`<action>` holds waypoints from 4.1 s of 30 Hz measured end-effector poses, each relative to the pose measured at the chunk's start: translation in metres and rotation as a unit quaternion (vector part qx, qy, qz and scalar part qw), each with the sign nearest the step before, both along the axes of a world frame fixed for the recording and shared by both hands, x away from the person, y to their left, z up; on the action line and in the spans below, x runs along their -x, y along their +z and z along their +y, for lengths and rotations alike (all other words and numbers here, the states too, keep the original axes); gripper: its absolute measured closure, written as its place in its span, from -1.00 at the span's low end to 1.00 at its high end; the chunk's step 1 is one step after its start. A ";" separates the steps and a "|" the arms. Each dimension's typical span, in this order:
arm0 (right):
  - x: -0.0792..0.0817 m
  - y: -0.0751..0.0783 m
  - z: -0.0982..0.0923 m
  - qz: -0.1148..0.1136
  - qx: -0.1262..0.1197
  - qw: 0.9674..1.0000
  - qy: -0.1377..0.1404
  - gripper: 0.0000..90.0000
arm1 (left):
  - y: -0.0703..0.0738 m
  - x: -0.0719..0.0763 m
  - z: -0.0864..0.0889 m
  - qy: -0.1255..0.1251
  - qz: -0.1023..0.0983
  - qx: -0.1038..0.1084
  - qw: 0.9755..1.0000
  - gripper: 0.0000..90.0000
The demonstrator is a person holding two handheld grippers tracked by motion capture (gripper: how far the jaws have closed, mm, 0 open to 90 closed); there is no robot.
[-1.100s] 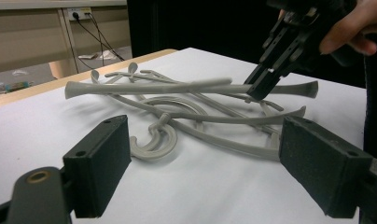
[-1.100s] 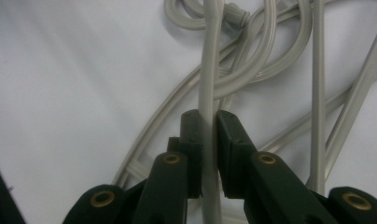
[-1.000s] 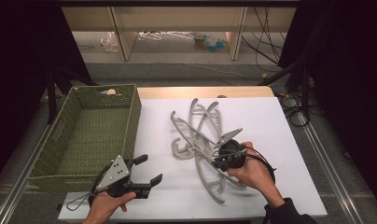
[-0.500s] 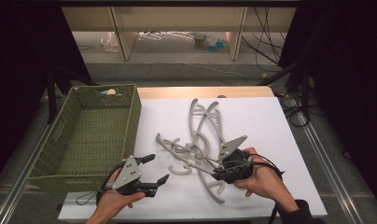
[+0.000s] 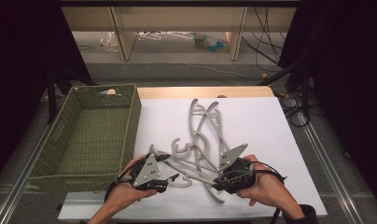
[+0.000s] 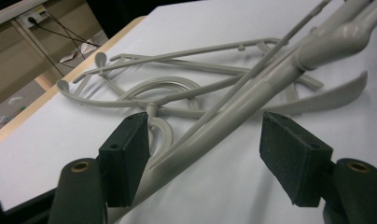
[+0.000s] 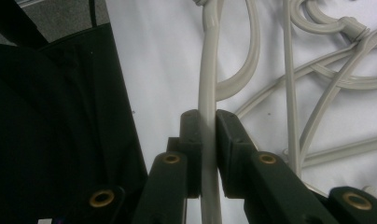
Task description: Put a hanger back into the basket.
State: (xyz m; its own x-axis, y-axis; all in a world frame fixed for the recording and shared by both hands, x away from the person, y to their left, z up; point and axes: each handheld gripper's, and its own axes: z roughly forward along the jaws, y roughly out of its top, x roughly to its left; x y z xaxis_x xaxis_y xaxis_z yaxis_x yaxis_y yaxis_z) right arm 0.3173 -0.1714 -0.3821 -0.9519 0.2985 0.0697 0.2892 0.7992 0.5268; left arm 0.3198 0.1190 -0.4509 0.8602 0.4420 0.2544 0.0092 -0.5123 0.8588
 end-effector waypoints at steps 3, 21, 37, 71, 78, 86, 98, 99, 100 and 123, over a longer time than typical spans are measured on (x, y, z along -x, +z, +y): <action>0.001 -0.001 0.001 0.002 -0.001 1.000 0.005 0.82 | 0.000 0.000 -0.006 -0.024 -0.009 -0.014 1.000 -0.09; -0.001 0.003 -0.006 -0.010 -0.015 0.999 0.030 0.78 | 0.029 0.006 -0.024 -0.133 -0.075 -0.124 0.980 0.59; -0.008 0.022 -0.022 -0.070 -0.075 0.990 -0.097 -0.09 | 0.059 0.011 -0.015 -0.081 -0.018 -0.120 0.989 0.82; 0.010 -0.007 -0.037 -0.083 -0.128 0.973 -0.174 -0.43 | 0.151 -0.003 0.070 0.093 0.057 0.049 0.993 0.81; 0.011 -0.014 -0.038 -0.079 -0.122 0.974 -0.173 -0.43 | 0.177 -0.009 0.093 0.121 0.044 0.044 0.991 0.81; 0.011 -0.017 -0.038 -0.071 -0.118 0.975 -0.175 -0.42 | 0.184 -0.027 0.127 0.173 0.034 0.033 0.984 0.81; 0.008 -0.019 -0.041 -0.071 -0.118 0.973 -0.184 -0.44 | 0.169 -0.061 0.184 0.242 0.018 -0.001 0.970 0.81; 0.008 -0.020 -0.042 -0.072 -0.121 0.973 -0.185 -0.45 | 0.169 -0.061 0.184 0.242 0.018 -0.001 0.970 0.81; 0.008 -0.020 -0.042 -0.072 -0.121 0.973 -0.185 -0.45 | 0.167 -0.063 0.189 0.243 0.018 -0.002 0.970 0.81; 0.006 -0.024 -0.044 -0.069 -0.117 0.973 -0.187 -0.49 | 0.129 -0.089 0.250 0.304 0.010 -0.035 0.952 0.81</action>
State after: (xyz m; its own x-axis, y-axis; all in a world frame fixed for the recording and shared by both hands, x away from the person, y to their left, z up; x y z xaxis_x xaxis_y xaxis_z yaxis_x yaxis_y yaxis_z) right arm 0.3116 -0.2152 -0.4065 -0.7849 0.6170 0.0570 0.4509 0.5056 0.7356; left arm 0.4087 0.3692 -0.3216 0.4562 0.8418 0.2886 0.3378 -0.4638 0.8190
